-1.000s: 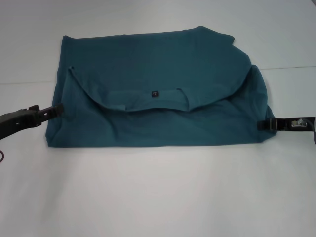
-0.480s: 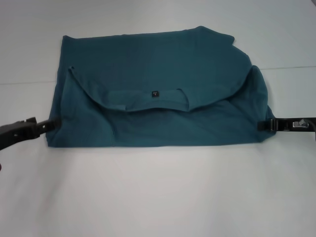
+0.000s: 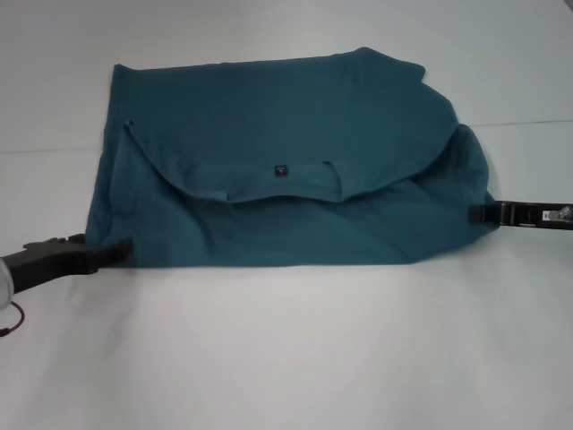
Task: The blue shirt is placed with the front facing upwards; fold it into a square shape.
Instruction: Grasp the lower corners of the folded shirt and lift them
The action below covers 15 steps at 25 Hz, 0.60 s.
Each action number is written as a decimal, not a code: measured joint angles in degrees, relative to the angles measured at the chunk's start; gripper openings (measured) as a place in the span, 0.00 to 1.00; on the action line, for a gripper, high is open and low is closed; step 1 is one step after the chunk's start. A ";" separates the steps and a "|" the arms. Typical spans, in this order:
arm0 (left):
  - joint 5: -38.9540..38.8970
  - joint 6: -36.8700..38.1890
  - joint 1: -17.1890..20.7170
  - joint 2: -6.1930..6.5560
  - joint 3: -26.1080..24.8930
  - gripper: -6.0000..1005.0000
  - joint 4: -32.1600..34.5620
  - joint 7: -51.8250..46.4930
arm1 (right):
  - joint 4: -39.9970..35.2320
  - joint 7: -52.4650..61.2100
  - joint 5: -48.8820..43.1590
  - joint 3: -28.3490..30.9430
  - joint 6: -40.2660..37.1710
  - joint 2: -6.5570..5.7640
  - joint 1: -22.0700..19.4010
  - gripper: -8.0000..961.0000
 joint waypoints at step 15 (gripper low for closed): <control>1.34 -6.31 -1.62 -0.07 5.19 0.87 -2.86 0.19 | 0.02 -0.04 0.27 0.00 0.33 0.23 -0.07 0.04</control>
